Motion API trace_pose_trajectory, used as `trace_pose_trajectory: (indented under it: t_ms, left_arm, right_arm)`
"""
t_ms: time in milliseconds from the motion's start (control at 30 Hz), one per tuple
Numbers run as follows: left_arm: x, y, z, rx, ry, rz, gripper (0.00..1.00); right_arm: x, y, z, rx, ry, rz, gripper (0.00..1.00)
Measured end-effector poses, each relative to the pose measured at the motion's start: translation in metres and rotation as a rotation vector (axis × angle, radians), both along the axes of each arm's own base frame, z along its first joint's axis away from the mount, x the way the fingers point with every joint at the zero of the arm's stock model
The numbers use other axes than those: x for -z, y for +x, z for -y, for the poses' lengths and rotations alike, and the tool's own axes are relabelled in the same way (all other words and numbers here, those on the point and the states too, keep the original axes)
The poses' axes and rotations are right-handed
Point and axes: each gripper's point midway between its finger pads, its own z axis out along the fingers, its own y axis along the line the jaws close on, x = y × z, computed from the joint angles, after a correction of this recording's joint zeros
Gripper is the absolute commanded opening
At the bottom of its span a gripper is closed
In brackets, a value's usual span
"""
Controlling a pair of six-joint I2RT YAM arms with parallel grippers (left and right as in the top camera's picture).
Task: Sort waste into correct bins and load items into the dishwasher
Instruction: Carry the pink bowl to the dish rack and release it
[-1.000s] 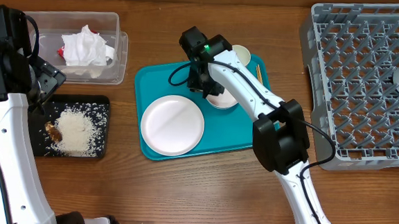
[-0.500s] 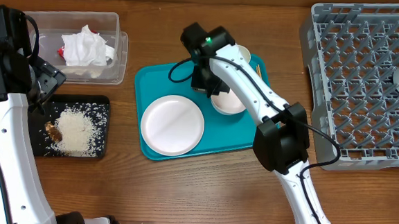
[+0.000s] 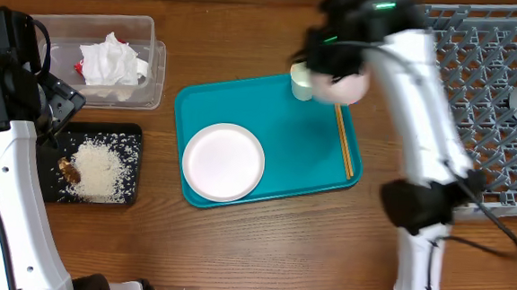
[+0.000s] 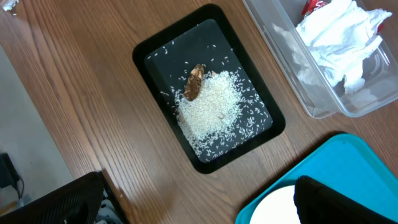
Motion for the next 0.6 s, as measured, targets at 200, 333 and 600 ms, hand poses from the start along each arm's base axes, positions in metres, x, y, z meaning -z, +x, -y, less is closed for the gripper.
trace_pose_trajectory:
  t_ms: [200, 333, 600]
  left_arm:
    - [0.000, 0.000, 0.000, 0.000, 0.000, 0.000, 1.00]
    - [0.000, 0.000, 0.000, 0.000, 0.000, 0.000, 1.00]
    - [0.000, 0.000, 0.000, 0.000, 0.000, 0.000, 1.00]
  right_arm:
    - [-0.087, -0.002, 0.141, 0.257, 0.022, 0.224, 0.04]
    - [-0.110, -0.011, 0.233, 0.426, 0.032, 0.304, 0.04]
    - [-0.100, -0.005, 0.328, 0.446, 0.220, 0.377, 0.04]
